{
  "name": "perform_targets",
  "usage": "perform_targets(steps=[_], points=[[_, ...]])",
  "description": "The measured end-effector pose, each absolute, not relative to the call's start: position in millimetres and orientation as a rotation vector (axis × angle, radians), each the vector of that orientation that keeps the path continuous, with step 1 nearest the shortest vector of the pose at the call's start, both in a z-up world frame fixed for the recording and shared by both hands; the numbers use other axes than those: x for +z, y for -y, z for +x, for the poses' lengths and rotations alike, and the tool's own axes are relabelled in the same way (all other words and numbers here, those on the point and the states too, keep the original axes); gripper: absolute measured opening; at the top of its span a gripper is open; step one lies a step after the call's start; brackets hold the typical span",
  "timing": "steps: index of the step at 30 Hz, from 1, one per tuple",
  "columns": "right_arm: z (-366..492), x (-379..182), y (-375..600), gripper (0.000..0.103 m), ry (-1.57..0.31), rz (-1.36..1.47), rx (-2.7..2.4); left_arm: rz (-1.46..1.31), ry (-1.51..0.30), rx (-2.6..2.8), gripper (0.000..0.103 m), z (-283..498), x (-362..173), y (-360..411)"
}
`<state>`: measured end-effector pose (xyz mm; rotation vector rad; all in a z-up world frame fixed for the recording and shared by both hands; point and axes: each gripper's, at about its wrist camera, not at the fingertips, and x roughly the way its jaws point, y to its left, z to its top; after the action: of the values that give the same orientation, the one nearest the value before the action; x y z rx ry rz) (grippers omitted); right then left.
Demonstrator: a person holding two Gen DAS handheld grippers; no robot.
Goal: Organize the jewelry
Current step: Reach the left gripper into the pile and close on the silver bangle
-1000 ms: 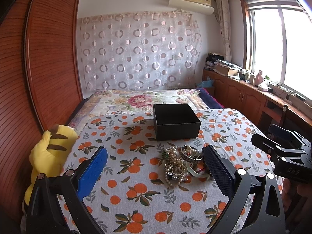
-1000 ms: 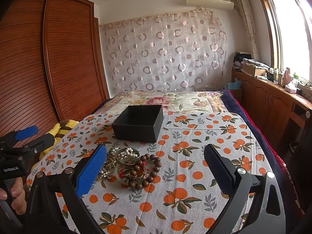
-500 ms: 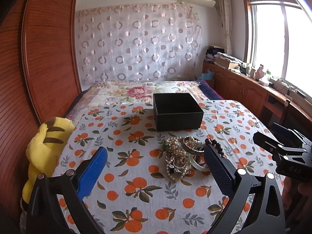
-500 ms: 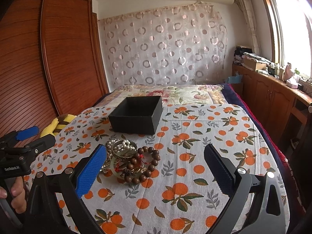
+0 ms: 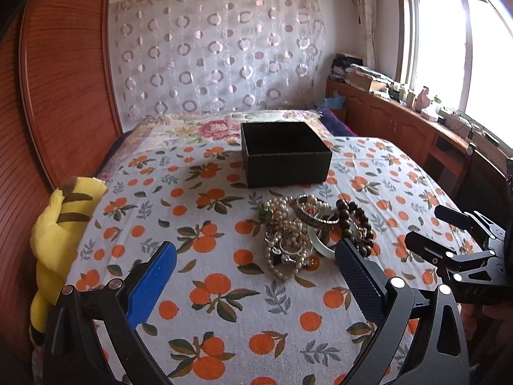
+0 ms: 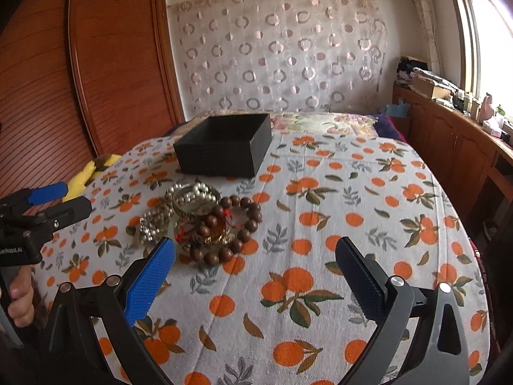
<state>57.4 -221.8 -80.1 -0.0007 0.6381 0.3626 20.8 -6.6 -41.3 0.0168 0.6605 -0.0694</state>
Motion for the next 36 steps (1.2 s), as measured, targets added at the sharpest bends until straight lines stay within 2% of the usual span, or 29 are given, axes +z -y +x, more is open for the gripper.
perform_targets(steps=[21, 22, 25, 26, 36], points=[[63.0, -97.5, 216.8, 0.096, -0.689, -0.028, 0.421, 0.135, -0.815, -0.248, 0.095, 96.6, -72.2, 37.1], [63.4, -97.1, 216.2, 0.096, -0.689, -0.03, 0.42, 0.139, -0.828, -0.26, 0.095, 100.9, -74.3, 38.7], [63.4, -97.1, 215.9, 0.096, -0.691, -0.028, 0.419, 0.148, -0.864, -0.293, 0.081, 112.3, -80.2, 43.0], [63.3, -97.3, 215.9, 0.096, -0.691, -0.027, 0.42, 0.157, -0.875, -0.303, 0.08, 116.1, -81.9, 44.9], [63.1, -98.2, 215.7, 0.096, -0.692, -0.03, 0.423, 0.244, -0.916, -0.382, 0.079, 138.5, -89.9, 68.5]])
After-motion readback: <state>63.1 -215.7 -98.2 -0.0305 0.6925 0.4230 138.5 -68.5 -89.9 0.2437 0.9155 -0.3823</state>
